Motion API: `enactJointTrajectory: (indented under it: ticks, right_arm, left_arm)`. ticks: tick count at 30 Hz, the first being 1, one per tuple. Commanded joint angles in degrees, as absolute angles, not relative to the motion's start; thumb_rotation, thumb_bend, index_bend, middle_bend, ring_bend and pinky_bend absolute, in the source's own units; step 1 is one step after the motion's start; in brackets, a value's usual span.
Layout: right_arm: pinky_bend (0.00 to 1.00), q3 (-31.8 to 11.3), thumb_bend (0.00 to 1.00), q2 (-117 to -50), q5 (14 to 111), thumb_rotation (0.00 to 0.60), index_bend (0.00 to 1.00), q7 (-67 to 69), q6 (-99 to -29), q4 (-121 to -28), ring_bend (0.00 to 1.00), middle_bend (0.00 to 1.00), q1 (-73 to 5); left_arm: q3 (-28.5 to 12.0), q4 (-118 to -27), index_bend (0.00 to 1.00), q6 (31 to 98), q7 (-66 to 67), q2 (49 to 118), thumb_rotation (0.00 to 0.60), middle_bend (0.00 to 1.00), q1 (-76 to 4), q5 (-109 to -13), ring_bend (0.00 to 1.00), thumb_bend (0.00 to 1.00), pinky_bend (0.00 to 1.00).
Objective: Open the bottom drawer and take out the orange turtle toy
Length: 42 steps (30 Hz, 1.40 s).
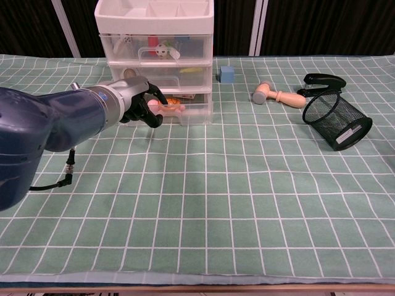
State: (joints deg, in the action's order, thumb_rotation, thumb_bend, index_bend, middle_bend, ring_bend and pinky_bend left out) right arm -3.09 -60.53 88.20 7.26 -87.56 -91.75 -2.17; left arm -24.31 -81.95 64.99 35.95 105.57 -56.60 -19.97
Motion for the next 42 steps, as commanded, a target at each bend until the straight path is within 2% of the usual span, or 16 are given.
enactJointTrajectory:
  ticks: [1,7,14,31,38,42]
  right_arm:
    - [0.21,-3.1,0.01,-60.5,88.1,0.6,0.0,7.4,-87.5,-91.8,0.0,0.0,-2.2]
    - [0.21,-3.0,0.01,-60.4,88.1,0.6,0.0,7.4,-87.3,-91.8,0.0,0.0,-2.2]
    - [0.21,-3.0,0.01,-60.4,88.1,0.6,0.0,7.3,-87.4,-91.9,0.0,0.0,-2.2]
    - [0.21,-2.9,0.01,-60.4,88.3,0.6,0.0,7.4,-87.5,-92.2,0.0,0.0,-2.1]
    - [0.21,-2.9,0.02,-60.4,88.3,0.6,0.0,7.4,-87.5,-92.3,0.0,0.0,-2.0]
    - [0.21,-3.0,0.02,-60.4,88.2,0.6,0.0,7.5,-87.5,-92.3,0.0,0.0,-2.0]
  left_arm:
    - [-23.7,-80.4,0.24,64.6,37.2,106.3,0.6,1.0,-57.3,-19.1,1.0,0.52,1.0]
    - [-23.3,-78.9,0.25,64.1,38.7,106.5,0.6,1.0,-57.5,-17.9,1.0,0.53,1.0]
    - [-23.3,-80.6,0.33,64.1,39.2,105.7,0.6,1.0,-56.7,-16.4,1.0,0.52,1.0]
    - [-20.2,-95.7,0.34,67.3,39.9,99.6,0.6,1.0,-53.0,-16.8,1.0,0.52,1.0]
    - [-18.9,-98.9,0.34,68.0,40.1,98.2,0.6,1.0,-52.3,-16.7,1.0,0.52,1.0]
    - [-18.4,-99.9,0.34,68.2,39.8,97.6,0.6,1.0,-52.1,-17.7,1.0,0.46,1.0]
